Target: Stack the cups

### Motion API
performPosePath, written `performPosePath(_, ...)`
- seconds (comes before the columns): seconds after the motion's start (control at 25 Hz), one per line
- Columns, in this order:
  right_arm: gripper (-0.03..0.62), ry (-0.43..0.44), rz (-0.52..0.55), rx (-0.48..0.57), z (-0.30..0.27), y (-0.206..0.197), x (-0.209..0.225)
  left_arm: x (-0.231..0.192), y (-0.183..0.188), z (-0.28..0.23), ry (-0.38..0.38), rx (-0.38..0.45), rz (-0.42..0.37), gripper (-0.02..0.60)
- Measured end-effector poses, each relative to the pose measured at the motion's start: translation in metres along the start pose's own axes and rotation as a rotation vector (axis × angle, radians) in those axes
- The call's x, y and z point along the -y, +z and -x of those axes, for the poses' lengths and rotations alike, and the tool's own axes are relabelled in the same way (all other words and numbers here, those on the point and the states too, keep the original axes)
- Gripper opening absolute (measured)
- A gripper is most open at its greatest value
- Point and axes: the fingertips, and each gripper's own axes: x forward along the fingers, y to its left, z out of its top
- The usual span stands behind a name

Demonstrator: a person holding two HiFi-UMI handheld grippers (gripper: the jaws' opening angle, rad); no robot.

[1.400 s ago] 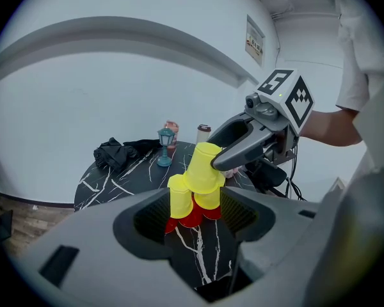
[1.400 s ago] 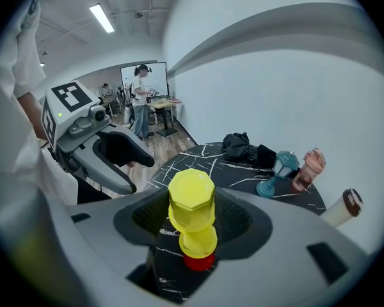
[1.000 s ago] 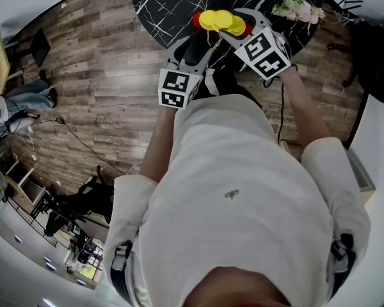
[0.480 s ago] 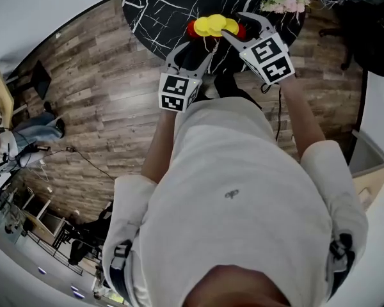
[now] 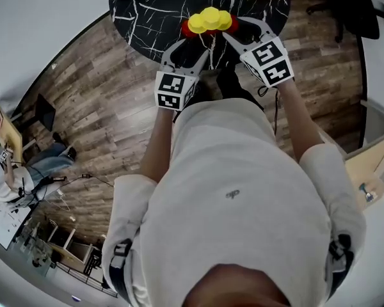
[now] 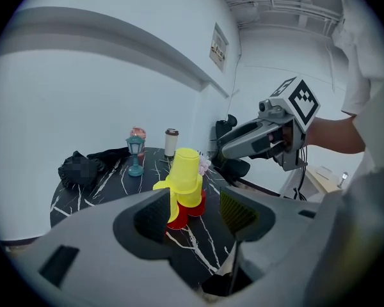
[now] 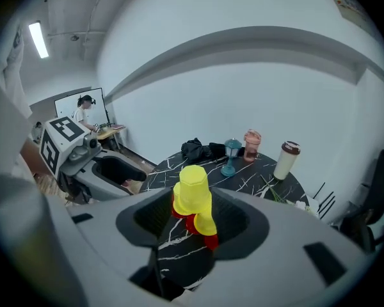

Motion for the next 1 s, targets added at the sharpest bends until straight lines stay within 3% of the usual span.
performPosePath(0.68,0.121,-0.120,-0.111,0.059,0.034,-0.032,-0.078,0.024,-0.030,0.056,-0.124,0.010,-0.069,0.244)
performPosePath(1.0,0.070,-0.139,-0.138,0.104,0.049,-0.039,-0.109,0.036,-0.020,0.091,-0.136,0.092,-0.090,0.216)
